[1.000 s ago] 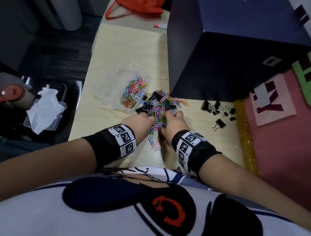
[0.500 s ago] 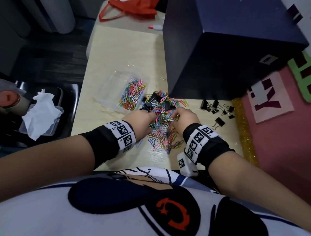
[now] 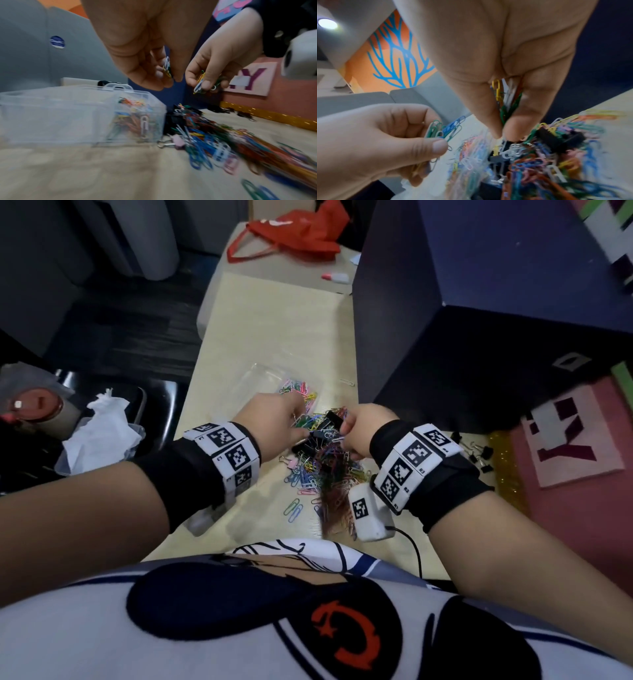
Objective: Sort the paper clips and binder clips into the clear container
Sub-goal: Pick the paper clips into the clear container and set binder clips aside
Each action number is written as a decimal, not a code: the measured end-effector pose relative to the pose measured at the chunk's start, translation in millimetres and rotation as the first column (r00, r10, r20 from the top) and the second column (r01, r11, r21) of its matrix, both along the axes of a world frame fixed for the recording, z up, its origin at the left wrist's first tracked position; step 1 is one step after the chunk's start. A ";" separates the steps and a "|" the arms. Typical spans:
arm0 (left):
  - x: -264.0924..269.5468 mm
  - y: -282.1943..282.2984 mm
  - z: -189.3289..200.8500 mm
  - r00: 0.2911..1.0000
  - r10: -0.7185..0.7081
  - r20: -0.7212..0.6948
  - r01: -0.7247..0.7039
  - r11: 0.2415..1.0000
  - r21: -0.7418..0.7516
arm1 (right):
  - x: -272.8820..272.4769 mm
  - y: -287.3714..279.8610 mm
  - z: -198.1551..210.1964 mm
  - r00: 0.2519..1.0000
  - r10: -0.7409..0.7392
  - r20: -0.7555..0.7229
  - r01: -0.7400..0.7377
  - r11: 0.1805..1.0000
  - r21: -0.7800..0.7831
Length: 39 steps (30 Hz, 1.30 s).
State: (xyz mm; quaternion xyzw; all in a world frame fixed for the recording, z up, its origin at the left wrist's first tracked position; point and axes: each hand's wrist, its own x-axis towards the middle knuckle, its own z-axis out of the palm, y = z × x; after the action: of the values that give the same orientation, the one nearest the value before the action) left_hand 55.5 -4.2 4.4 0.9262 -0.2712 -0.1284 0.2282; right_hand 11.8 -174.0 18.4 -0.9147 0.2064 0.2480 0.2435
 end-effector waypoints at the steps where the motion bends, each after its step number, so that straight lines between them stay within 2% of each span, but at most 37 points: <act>1: 5.1 2.9 0.3 0.999 0.038 -0.003 -0.038 0.999 -0.016 | 5.1 3.4 4.0 1.000 -0.017 0.013 0.016 0.998 0.065; 4: 16.8 10.1 -0.3 0.993 0.119 -0.023 -0.119 0.993 -0.004 | 22.4 14.5 11.4 0.999 -0.025 0.037 0.021 0.992 0.124; 8: 25.0 15.7 -5.5 0.991 0.114 -0.065 -0.107 0.990 0.097 | 43.4 34.8 12.5 0.997 0.049 0.057 -0.051 0.998 0.027; 11: 28.4 17.3 -8.0 0.989 0.128 -0.072 -0.122 0.989 0.083 | 54.7 47.3 10.2 0.991 -0.026 0.134 0.012 0.995 0.100; 15: 32.2 18.0 -9.1 0.984 0.163 -0.069 -0.158 0.984 0.078 | 66.2 48.5 -1.4 0.983 -0.098 0.153 0.063 0.974 0.218; 18: 32.7 16.2 -10.9 0.995 0.101 -0.011 -0.100 0.992 0.072 | 63.3 40.9 0.0 0.973 -0.164 0.160 0.115 0.953 0.281; 21: 26.8 12.2 -11.8 0.992 -0.111 0.055 0.101 0.982 0.158 | 52.6 30.8 2.0 0.974 -0.138 0.181 0.109 0.981 0.161; 24: 19.2 11.0 -18.8 0.957 -0.280 0.073 0.238 0.905 0.352 | 36.8 20.9 2.5 0.983 -0.104 0.148 0.088 0.990 0.108; 29: 14.9 10.4 -13.3 0.949 -0.304 0.086 0.234 0.860 0.453 | 7.2 2.1 -0.1 0.998 0.053 -0.032 -0.055 0.998 -0.043; 33: 3.7 6.6 -2.6 0.930 -0.322 0.175 0.230 0.885 0.404 | -10.8 -7.0 -0.2 0.981 0.139 -0.137 -0.163 0.969 -0.186; 36: -11.0 -1.1 1.2 0.923 -0.378 0.074 0.327 0.870 0.370 | -23.1 -13.8 0.7 0.963 0.189 -0.190 -0.234 0.937 -0.259; 39: -24.6 -10.6 -4.1 0.897 -0.441 -0.023 0.394 0.775 0.495 | -38.0 -18.4 1.9 0.950 0.176 -0.258 -0.253 0.918 -0.304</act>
State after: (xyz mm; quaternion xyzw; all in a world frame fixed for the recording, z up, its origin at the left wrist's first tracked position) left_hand 30.9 -14.8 0.3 0.8747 -0.4390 -0.1963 -0.0600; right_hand -26.2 -192.3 20.3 -0.9256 0.1696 0.3371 0.0311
